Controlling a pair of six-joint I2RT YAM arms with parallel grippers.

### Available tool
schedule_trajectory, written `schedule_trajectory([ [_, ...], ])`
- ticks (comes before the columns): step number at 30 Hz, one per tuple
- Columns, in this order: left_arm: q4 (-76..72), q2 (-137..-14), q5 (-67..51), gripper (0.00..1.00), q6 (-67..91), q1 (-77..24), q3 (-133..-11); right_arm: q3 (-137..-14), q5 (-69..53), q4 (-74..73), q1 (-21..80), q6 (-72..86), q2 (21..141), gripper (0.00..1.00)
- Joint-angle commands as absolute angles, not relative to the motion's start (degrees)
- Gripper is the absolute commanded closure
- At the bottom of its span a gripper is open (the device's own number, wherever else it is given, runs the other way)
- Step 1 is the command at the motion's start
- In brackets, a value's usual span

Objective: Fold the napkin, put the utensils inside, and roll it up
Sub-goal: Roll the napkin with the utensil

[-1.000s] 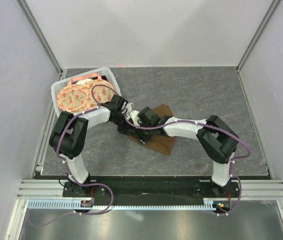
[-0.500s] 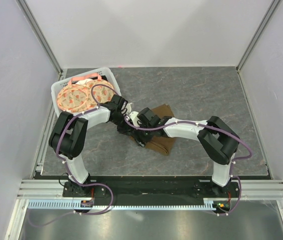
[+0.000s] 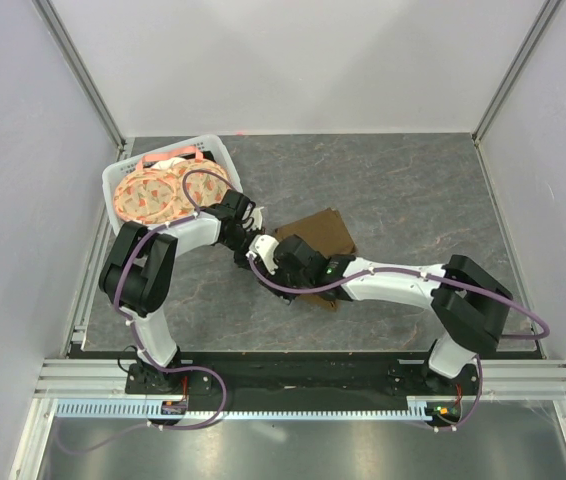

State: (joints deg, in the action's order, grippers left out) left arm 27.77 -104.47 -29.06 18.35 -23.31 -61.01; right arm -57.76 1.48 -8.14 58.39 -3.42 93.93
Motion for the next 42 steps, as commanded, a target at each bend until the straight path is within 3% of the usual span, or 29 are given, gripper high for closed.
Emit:
schedule_trajectory([
  [1, 28.74, -105.29, -28.13, 0.98, 17.4, -23.03, -62.14, -57.57, 3.25, -5.01, 58.71, -4.31, 97.11, 0.41],
  [14, 29.18, -104.24, -28.57, 0.98, 17.58, -22.94, -62.84, -58.1, 6.24, -4.48, 58.1, -6.33, 104.85, 0.41],
  [18, 29.44, -101.96, -27.86, 0.83, 18.28, -22.94, -63.28, -57.39, 4.14, -6.14, 57.39, -5.19, 105.03, 0.47],
  [19, 29.44, -101.43, -27.77, 0.73, 18.46, -22.94, -63.19, -57.31, 3.17, -6.5, 57.39, -4.75, 105.03, 0.48],
  [24, 30.85, -97.75, -25.58, 0.48, 18.63, -22.77, -63.2, -55.99, 0.88, -7.91, 56.95, -2.99, 104.24, 0.51],
  [27, 31.03, -95.37, -23.82, 0.39, 18.37, -22.76, -62.23, -54.93, 0.09, -7.91, 56.69, -1.85, 103.54, 0.52],
  [33, 30.76, -93.78, -19.51, 0.32, 18.63, -22.59, -60.21, -54.14, -2.02, -7.91, 56.51, -1.06, 103.45, 0.52],
  [42, 23.31, -93.43, -21.62, 0.32, 21.88, -20.31, -55.02, -54.32, -3.25, -7.91, 56.07, -0.7, 103.97, 0.51],
])
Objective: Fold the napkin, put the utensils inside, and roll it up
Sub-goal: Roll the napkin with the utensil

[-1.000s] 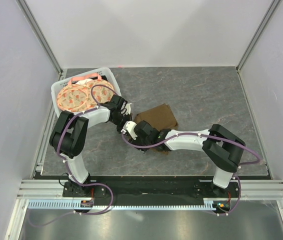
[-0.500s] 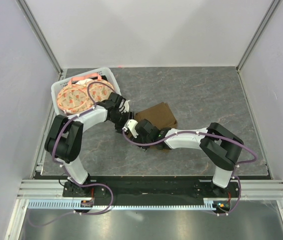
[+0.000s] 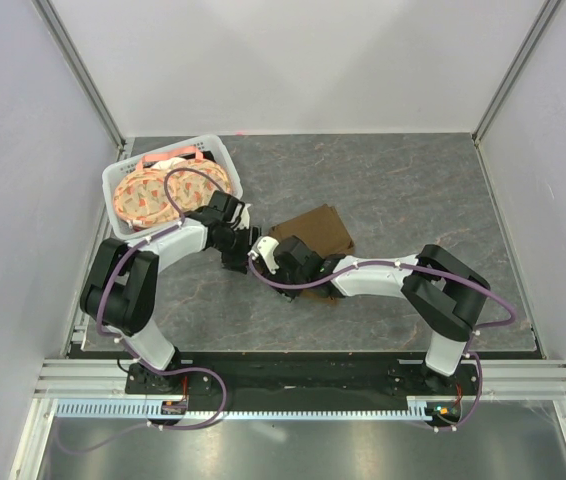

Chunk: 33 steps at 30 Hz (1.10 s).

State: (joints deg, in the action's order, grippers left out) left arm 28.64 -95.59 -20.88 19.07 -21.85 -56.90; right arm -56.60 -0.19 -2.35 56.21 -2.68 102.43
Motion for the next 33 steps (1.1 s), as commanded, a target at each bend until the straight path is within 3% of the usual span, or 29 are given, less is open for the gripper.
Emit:
schedule_trajectory([
  [1, 22.42, -93.6, -23.01, 0.33, 22.06, -20.13, -54.58, -54.32, -3.51, -7.91, 55.99, -0.62, 103.97, 0.52],
  [10, 16.09, -96.59, -25.31, 0.42, 23.73, -19.69, -52.38, -54.23, -4.22, -7.82, 55.64, -0.53, 104.15, 0.51],
  [19, 10.55, -99.49, -30.58, 0.62, 25.66, -19.6, -49.31, -54.58, -4.75, -7.82, 55.46, -0.53, 104.24, 0.51],
  [25, 8.26, -100.37, -34.54, 0.98, 26.98, -19.69, -48.08, -55.19, -3.61, -8.61, 55.46, -0.53, 101.79, 0.49],
  [33, 12.47, -97.38, -39.53, 0.98, 29.71, -19.51, -49.04, -54.76, 8.24, -6.26, 60.28, -0.09, 92.65, 0.32],
])
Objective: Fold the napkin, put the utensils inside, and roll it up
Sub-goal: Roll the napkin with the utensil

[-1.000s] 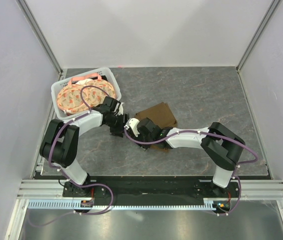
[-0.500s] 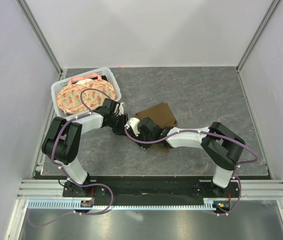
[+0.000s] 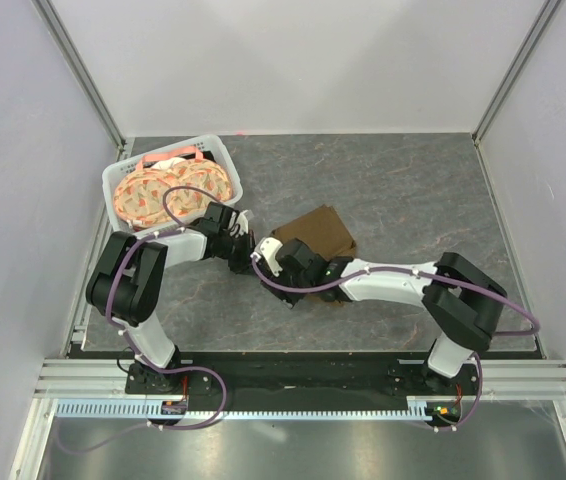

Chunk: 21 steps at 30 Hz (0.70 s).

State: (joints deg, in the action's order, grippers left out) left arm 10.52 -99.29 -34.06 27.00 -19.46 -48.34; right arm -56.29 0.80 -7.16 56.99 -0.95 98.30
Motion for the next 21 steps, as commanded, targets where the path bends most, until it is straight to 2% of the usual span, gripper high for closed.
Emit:
schedule_trajectory([
  [1, 12.83, -97.47, -40.51, 0.98, 29.79, -19.6, -49.3, -54.23, 11.74, -5.28, 60.99, -0.26, 92.38, 0.31],
  [11, 17.31, -99.05, -48.24, 0.98, 29.36, -19.07, -50.97, -49.22, 30.57, 5.44, 69.78, -1.76, 95.8, 0.28],
  [21, 20.83, -100.81, -50.62, 0.98, 26.81, -18.28, -53.26, -48.78, 38.93, 8.26, 70.49, -3.86, 101.33, 0.3],
])
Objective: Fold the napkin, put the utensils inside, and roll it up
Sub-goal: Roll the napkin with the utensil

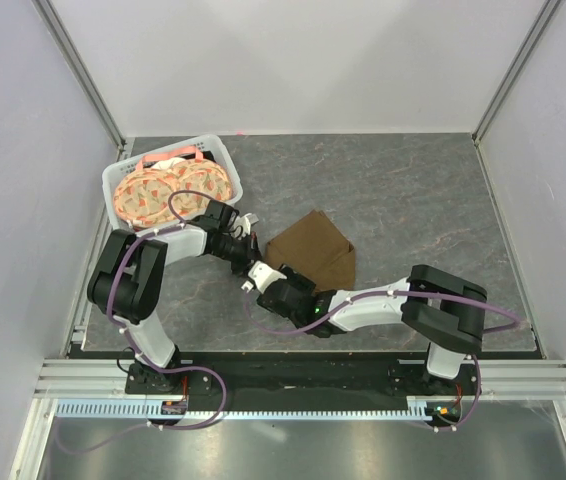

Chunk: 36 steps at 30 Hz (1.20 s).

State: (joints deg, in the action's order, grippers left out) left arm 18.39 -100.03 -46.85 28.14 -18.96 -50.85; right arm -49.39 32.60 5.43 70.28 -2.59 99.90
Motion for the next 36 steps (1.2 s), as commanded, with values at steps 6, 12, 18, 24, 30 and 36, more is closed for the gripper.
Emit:
schedule_trajectory([
  [6, 21.88, -101.86, -51.41, 0.98, 25.23, -16.97, -53.88, -47.02, 40.08, 7.47, 70.49, -3.25, 101.6, 0.36],
  [12, 21.97, -103.7, -53.0, 0.98, 24.61, -16.7, -54.4, -46.93, 32.1, 6.25, 70.4, -5.27, 101.07, 0.61],
  [18, 21.8, -101.17, -46.86, 0.55, 25.4, -16.7, -54.14, -52.9, 13.99, -4.29, 66.63, -5.1, 102.56, 0.79],
  [24, 17.41, -93.26, -33.32, 0.36, 30.4, -16.52, -50.28, -58.53, 0.73, -13.96, 61.97, -4.31, 103.8, 0.82],
  [30, 14.06, -87.11, -25.15, 0.33, 32.69, -16.35, -46.15, -64.95, -6.23, -23.64, 59.07, -5.62, 106.61, 0.83],
  [36, 13.1, -81.04, -15.83, 0.3, 33.48, -15.73, -42.81, -66.8, -13.18, -26.45, 56.52, -5.63, 107.67, 0.83],
])
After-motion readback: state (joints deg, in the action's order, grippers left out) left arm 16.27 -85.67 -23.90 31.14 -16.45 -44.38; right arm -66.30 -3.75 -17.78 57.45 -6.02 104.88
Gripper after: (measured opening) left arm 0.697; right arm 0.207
